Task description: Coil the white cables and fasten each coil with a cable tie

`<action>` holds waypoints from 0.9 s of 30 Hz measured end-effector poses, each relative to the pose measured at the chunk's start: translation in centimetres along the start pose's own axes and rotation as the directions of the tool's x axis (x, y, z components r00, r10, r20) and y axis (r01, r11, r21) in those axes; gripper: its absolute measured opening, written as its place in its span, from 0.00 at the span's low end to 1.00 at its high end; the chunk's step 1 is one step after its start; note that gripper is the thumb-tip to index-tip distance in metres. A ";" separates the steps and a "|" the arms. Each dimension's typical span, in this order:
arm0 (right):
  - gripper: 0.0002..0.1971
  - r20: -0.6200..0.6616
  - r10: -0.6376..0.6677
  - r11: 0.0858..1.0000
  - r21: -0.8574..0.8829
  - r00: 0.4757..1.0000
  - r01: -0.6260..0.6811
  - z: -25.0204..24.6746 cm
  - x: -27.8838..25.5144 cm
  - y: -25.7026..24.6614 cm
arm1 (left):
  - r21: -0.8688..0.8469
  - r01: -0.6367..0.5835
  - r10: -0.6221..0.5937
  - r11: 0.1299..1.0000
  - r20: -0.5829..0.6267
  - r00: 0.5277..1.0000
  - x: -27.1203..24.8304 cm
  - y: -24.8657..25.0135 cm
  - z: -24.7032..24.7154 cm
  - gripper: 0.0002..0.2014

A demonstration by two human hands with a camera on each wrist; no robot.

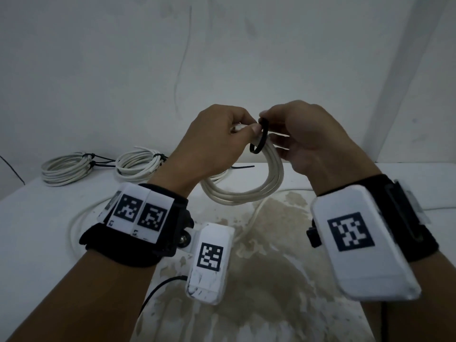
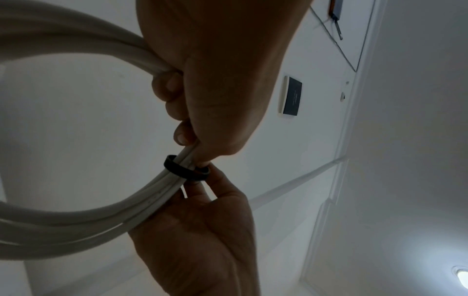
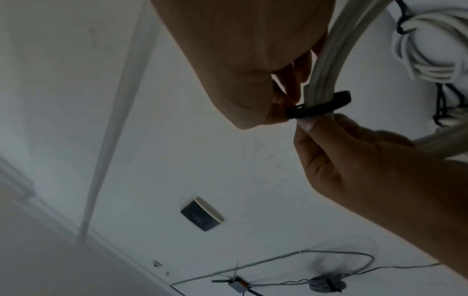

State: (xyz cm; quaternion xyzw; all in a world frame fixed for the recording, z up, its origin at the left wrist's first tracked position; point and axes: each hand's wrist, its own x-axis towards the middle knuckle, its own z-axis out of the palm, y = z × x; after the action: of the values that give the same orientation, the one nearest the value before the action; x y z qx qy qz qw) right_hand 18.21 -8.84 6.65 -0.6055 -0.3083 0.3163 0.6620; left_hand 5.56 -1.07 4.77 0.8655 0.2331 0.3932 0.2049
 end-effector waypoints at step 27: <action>0.12 -0.032 -0.597 0.630 -0.638 0.802 0.443 -0.7 2.2 1.0 | -0.268 0.116 -0.101 0.956 0.071 0.992 -0.5 1.3 1.1 0.08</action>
State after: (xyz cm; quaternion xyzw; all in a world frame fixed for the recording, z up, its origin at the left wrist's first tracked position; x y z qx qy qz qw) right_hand 20.10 -7.48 5.66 -0.7004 -0.4719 -0.0804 0.5294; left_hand 6.43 -2.63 4.54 0.8258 0.2181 0.3852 0.3494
